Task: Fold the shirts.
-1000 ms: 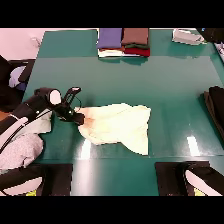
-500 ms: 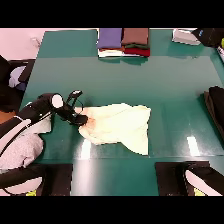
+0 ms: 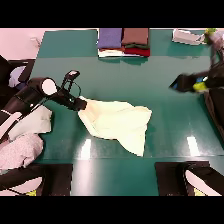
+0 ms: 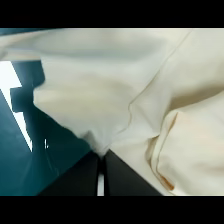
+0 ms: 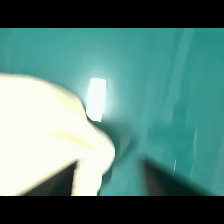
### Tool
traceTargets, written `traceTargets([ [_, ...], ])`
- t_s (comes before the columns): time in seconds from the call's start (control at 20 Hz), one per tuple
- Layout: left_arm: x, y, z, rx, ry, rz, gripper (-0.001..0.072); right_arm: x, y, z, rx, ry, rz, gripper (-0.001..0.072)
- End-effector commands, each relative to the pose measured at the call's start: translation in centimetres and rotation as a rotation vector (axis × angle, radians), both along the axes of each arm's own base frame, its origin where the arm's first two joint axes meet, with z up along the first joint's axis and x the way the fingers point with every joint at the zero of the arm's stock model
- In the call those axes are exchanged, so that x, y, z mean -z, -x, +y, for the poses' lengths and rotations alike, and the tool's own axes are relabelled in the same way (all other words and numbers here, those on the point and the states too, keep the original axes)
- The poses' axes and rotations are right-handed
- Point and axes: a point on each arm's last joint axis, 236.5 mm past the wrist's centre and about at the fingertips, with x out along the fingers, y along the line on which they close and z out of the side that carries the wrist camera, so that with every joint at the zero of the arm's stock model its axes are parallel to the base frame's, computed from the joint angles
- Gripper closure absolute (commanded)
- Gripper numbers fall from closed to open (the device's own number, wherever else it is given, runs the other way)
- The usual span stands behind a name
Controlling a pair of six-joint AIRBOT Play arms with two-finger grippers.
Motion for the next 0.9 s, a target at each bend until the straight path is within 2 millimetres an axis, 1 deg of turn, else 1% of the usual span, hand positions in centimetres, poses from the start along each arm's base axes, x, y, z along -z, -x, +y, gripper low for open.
traceTargets([
  [0.0,-1.1,-0.5,-0.1,0.002,0.005,-0.025,0.0684,8.2,4.3,1.6,-0.015,-0.063,0.274,0.0192],
  [0.05,-1.1,-0.5,-0.1,0.002,0.005,-0.023,0.0684,9.9,5.0,2.6,-0.025,-0.087,0.329,0.0192],
  [0.15,-1.1,-0.5,-0.1,0.002,0.005,-0.023,0.0684,13.3,5.9,4.4,-0.054,-0.09,0.398,0.0192],
  [0.3,-1.0,-0.4,-0.1,0.003,0.004,-0.019,0.0684,16.5,5.6,6.9,-0.086,-0.07,0.437,0.0195],
  [0.35,-1.0,-0.2,0.0,0.006,0.001,-0.013,0.0684,17.2,5.3,7.4,-0.088,-0.065,0.444,0.022],
  [0.4,-0.9,-0.1,0.1,0.008,-0.006,-0.009,0.0684,17.8,5.0,7.8,-0.096,-0.06,0.453,0.0282],
  [0.45,-0.8,-0.1,0.3,0.011,-0.014,-0.007,0.0684,18.1,4.7,8.1,-0.103,-0.053,0.46,0.0294],
  [0.5,-0.8,0.0,0.5,0.013,-0.024,-0.003,0.0684,18.3,4.4,8.1,-0.115,-0.034,0.457,0.0451],
  [0.55,-0.7,0.1,0.7,0.016,-0.034,-0.001,0.0684,18.3,4.0,7.9,-0.128,-0.008,0.444,0.0599],
  [0.6,-0.6,0.1,0.9,0.017,-0.042,-0.003,0.0684,18.0,3.5,7.6,-0.136,0.016,0.424,0.0696],
  [0.7,-0.8,-0.3,1.2,0.019,-0.056,-0.02,0.0684,16.6,2.3,7.0,-0.145,0.048,0.372,0.0695],
  [0.75,-1.3,-0.8,1.5,0.022,-0.071,-0.04,0.0684,15.2,1.3,6.5,-0.151,0.077,0.322,0.0695],
  [0.8,-2.4,-1.5,1.8,0.025,-0.086,-0.072,0.0684,13.3,0.2,5.7,-0.154,0.112,0.258,0.0695],
  [0.85,-4.2,-2.3,1.9,0.026,-0.092,-0.118,0.0684,10.7,-1.0,4.9,-0.153,0.147,0.181,0.0695],
])
